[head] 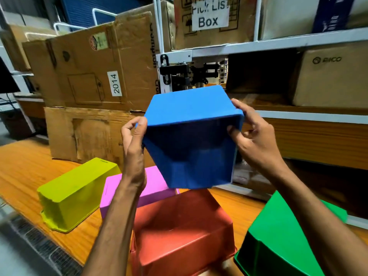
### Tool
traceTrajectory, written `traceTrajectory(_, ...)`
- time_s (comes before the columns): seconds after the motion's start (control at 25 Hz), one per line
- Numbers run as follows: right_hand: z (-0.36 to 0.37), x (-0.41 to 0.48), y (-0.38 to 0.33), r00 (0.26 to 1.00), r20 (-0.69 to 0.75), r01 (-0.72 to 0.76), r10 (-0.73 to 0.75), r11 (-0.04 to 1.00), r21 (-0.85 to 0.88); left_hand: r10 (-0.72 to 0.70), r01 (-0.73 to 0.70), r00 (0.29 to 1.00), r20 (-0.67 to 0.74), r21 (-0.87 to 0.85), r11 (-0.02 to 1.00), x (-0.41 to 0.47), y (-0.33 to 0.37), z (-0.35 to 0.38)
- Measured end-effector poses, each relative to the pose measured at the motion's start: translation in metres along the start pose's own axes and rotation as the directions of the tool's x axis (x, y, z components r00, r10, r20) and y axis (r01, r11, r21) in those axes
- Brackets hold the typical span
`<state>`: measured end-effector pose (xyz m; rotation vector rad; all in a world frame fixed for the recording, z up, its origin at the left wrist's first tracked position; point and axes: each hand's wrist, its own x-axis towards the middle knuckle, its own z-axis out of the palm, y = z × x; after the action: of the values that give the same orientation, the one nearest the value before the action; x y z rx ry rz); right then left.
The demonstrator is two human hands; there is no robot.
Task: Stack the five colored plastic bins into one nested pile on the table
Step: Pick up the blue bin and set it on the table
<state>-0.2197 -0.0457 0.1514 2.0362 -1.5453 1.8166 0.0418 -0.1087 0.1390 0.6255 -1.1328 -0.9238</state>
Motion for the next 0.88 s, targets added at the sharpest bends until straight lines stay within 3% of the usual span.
traceTrajectory(0.12, 0.003, 0.008, 0.003, 0.946, -0.296, -0.117, 0.132, 0.991, 0.07, -0.003, -0.032, 0.963, 0.269, 0.127, 0.991, -0.001, 0.005, 0.008)
traceTrajectory(0.2, 0.006, 0.008, 0.012, 0.893, -0.382, -0.216, 0.24, 0.971, 0.105, -0.054, -0.083, 0.916, 0.398, 0.32, 0.944, -0.011, 0.003, 0.006)
traceTrajectory(0.28, 0.003, 0.006, 0.026, 0.847, -0.425, -0.287, 0.319, 0.948, 0.138, -0.061, -0.133, 0.934, 0.353, 0.497, 0.857, -0.027, -0.01, -0.002)
traceTrajectory(0.36, -0.003, 0.004, 0.037, 0.8, -0.43, -0.31, 0.419, 0.902, 0.301, 0.048, -0.187, 0.971, 0.235, 0.612, 0.768, -0.046, -0.026, -0.007)
traceTrajectory(0.44, -0.007, 0.0, 0.045, 0.785, -0.361, -0.324, 0.504, 0.83, 0.454, 0.156, -0.213, 0.977, 0.145, 0.624, 0.752, -0.063, -0.036, -0.004)
traceTrajectory(0.52, -0.009, -0.009, 0.048, 0.848, -0.203, -0.342, 0.489, 0.799, 0.494, 0.217, -0.224, 0.973, 0.082, 0.584, 0.78, -0.07, -0.038, 0.001)
traceTrajectory(0.6, -0.009, -0.026, 0.054, 0.903, -0.016, -0.376, 0.43, 0.806, 0.458, 0.216, -0.223, 0.973, 0.078, 0.547, 0.807, -0.07, -0.036, 0.006)
traceTrajectory(0.68, -0.011, -0.051, 0.054, 0.894, 0.107, -0.439, 0.436, 0.801, 0.406, 0.191, -0.216, 0.976, 0.102, 0.507, 0.835, -0.069, -0.035, 0.007)
traceTrajectory(0.88, -0.016, -0.109, 0.048, 0.837, 0.159, -0.54, 0.523, 0.747, 0.387, 0.118, -0.134, 0.991, 0.065, 0.408, 0.903, -0.066, -0.047, 0.005)
